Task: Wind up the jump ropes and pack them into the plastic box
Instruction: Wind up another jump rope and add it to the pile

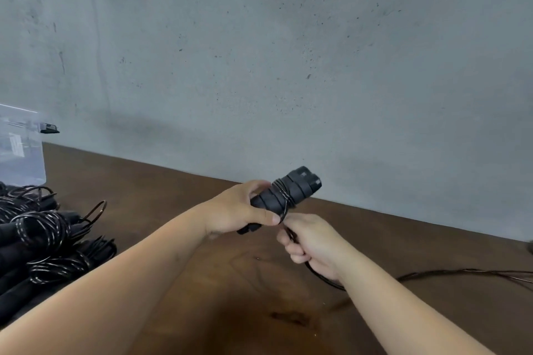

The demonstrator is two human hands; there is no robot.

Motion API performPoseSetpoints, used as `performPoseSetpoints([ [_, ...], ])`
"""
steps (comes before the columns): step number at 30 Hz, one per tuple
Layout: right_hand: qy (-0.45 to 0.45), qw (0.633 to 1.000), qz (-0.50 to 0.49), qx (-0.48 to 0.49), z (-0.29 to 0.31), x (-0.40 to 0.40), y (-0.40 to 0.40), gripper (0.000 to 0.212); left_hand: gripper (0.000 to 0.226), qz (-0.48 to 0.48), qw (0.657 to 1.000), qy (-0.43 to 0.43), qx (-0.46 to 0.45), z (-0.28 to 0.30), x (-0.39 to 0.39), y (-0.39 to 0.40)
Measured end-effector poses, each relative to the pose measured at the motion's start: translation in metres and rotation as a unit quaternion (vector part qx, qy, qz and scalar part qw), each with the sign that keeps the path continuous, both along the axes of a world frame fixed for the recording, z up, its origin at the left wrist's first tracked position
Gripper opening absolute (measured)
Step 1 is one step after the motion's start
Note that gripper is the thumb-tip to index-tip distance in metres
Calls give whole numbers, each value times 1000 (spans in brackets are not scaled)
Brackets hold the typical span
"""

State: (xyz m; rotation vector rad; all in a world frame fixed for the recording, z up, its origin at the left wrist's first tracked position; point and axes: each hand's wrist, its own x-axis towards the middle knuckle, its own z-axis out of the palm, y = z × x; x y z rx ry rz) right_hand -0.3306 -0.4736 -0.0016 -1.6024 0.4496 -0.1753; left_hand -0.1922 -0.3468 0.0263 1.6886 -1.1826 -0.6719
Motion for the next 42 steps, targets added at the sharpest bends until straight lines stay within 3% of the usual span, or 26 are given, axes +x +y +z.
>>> performPoseSetpoints([
  [3, 120, 969, 36, -213, 1, -9, 16, 32, 50, 72, 983, -169, 25, -1, 0, -6],
  [7, 168, 845, 73, -502, 20, -19, 22, 33, 44, 67, 938, -330, 78, -8, -1, -10],
  [10, 178, 781, 93, -591, 47, -23, 20, 22, 53, 39, 906, -407, 112, -8, -8, -11],
  [12, 168, 757, 103, -623, 65, -22, 17, 12, 42, 16, 886, -448, 123, -5, -14, -13],
  [14, 149, 770, 110, -611, 81, -17, 13, 4, 33, -17, 882, -453, 129, -3, -22, -14],
  [16, 146, 795, 128, -575, 90, -12, 4, 15, 30, -58, 887, -438, 134, 1, -30, -14],
  [19, 125, 860, 136, -477, 88, -9, -17, 24, 31, -108, 923, -334, 156, 12, -33, -4],
  [23, 39, 964, 118, -234, 66, -14, -39, 21, 48, -165, 962, -181, 123, 19, -29, 10],
  [25, -17, 994, 86, -71, 54, -16, -44, 6, 68, -159, 981, -71, 80, 17, -29, 11],
  [27, -61, 996, 52, 30, 42, -16, -40, 41, 78, -135, 989, 36, 38, 14, -27, 9],
  [29, -71, 996, 48, 10, 31, -18, -32, 60, 82, -109, 990, 93, 0, 11, -25, 7],
  [32, -40, 999, 28, -3, 21, -18, -22, 31, 66, -65, 991, 107, -43, 10, -24, 2],
  [36, 55, 988, 22, -142, 13, -21, -4, 29, 46, 31, 997, -52, -50, 9, -20, -9],
  [39, 142, 916, 41, -372, 17, -23, 9, 32, 53, 98, 963, -251, 9, 0, -16, -18],
  [42, 157, 828, 58, -535, 27, -28, 11, 29, 57, 104, 919, -375, 66, -5, -17, -21],
])
